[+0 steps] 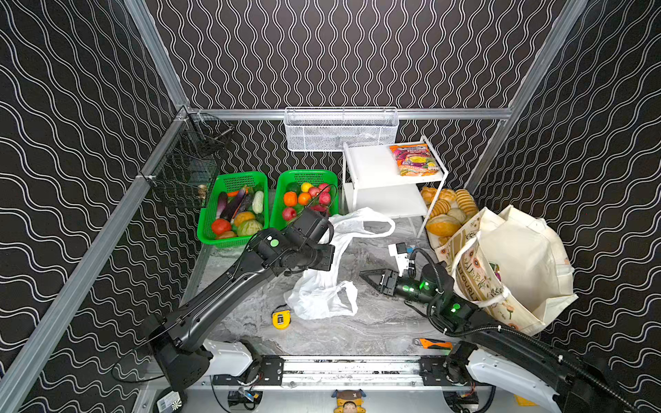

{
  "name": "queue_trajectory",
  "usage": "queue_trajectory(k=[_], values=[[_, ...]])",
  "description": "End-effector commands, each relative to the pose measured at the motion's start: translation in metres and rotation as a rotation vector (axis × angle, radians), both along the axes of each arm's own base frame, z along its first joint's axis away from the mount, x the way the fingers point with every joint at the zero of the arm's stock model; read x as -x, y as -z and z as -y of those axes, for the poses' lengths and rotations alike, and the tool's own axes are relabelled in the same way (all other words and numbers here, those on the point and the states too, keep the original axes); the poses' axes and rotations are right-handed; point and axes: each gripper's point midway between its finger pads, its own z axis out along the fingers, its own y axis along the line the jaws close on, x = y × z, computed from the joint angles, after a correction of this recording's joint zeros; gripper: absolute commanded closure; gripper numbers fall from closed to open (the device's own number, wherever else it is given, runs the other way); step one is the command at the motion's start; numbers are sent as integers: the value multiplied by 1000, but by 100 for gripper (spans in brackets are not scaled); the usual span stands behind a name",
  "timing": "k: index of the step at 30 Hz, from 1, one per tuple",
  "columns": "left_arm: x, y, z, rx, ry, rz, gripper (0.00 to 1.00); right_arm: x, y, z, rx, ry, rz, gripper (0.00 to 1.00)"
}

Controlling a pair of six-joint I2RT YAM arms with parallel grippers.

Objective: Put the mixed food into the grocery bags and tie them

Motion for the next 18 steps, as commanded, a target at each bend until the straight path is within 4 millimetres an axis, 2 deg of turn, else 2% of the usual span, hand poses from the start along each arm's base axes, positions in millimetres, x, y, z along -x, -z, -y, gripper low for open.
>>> queue_trajectory(k=[1,6,11,15,16,18], values=[[-3,-13,26,130,35,-6,100,-1,-37,-14,-105,-12,50,40],[-3,-15,37,172,60,-21,100,-20,-43,-13,-197,82,18,39],[2,-19,48,253,79,-39,100,-31,-35,-27,-150,74,-1,45],[4,-13,48,256,78,-53,99,-34,-39,-28,-171,85,2,79],[3,-11,45,246,65,-53,97,-36,-38,-28,-152,92,-5,86],[0,-11,38,222,34,-37,90,-39,-30,-24,-90,126,-28,93]])
